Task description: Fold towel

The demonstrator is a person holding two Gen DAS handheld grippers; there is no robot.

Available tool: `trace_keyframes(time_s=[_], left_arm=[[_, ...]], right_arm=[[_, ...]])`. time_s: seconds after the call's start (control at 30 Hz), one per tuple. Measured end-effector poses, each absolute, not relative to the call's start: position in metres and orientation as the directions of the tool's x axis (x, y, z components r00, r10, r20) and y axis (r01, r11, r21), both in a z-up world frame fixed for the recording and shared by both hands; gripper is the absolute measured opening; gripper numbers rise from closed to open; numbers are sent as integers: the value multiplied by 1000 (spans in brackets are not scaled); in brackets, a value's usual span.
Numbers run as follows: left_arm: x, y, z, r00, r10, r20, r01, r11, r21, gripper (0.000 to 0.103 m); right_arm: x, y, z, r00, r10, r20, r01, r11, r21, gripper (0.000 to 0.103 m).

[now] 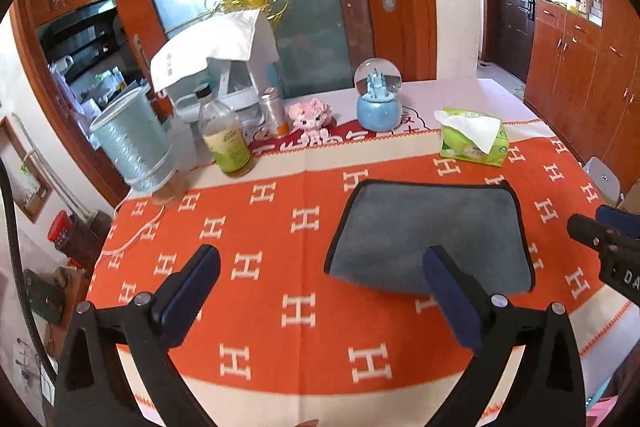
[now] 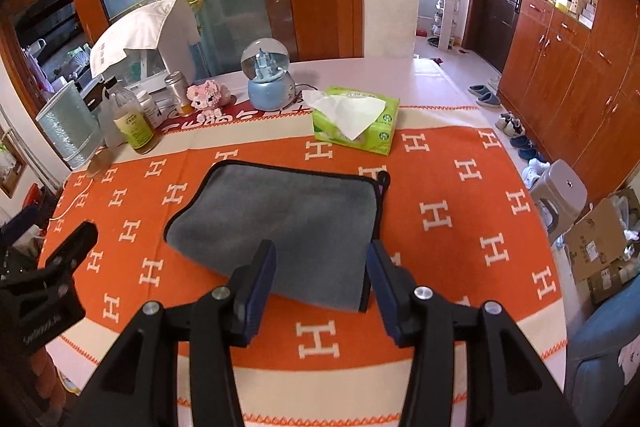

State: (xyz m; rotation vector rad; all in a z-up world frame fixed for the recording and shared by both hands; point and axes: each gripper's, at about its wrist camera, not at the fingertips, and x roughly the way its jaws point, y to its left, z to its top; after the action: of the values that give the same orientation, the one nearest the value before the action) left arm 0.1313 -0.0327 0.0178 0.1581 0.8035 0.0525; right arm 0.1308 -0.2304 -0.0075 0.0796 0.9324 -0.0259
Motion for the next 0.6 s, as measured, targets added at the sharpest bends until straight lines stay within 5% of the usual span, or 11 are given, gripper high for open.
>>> trace_keyframes(time_s=[0.6], left_arm=[[67, -12, 30, 692, 64, -719, -6, 997, 82, 101]], right_arm=[[74, -210, -4, 597, 90, -798, 7, 993, 117, 50]])
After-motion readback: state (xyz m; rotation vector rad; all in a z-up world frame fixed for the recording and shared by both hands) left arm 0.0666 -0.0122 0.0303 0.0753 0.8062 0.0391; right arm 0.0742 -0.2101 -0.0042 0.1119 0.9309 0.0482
